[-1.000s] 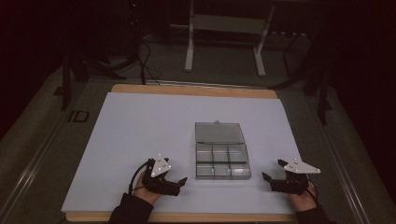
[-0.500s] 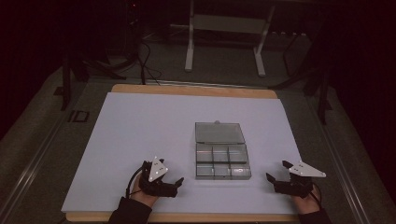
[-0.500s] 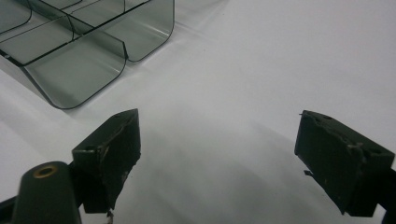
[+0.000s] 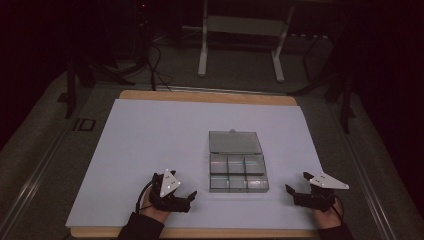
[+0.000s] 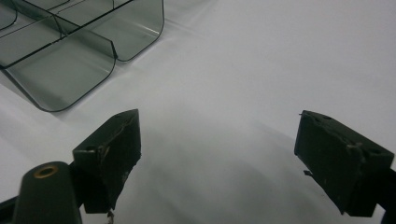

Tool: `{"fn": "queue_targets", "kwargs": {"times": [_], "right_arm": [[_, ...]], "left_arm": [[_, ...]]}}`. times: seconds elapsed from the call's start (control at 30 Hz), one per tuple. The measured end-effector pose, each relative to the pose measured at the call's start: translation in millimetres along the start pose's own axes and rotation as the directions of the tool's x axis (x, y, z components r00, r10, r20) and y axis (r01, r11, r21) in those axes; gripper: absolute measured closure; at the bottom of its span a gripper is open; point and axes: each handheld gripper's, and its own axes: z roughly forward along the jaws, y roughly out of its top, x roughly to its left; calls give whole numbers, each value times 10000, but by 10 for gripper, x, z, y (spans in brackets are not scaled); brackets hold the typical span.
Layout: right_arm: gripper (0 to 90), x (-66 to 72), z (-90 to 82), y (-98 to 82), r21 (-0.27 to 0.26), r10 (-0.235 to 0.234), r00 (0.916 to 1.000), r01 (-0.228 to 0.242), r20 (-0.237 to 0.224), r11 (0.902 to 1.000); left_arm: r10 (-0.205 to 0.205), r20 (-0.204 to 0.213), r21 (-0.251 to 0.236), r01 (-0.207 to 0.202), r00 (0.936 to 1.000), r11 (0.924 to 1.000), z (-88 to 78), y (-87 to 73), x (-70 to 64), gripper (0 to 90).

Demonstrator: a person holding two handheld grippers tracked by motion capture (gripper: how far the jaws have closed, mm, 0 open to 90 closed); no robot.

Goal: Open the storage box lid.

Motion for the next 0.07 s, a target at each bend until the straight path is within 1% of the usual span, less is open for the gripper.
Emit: {"fn": "queue_targets", "kwargs": {"times": [0.07], "right_arm": [[145,3,0,0,5,-17,10000,17,-4,10000]], "left_arm": [[5,1,-11,-5,10000,10000,-3,-1,0,34]]}}
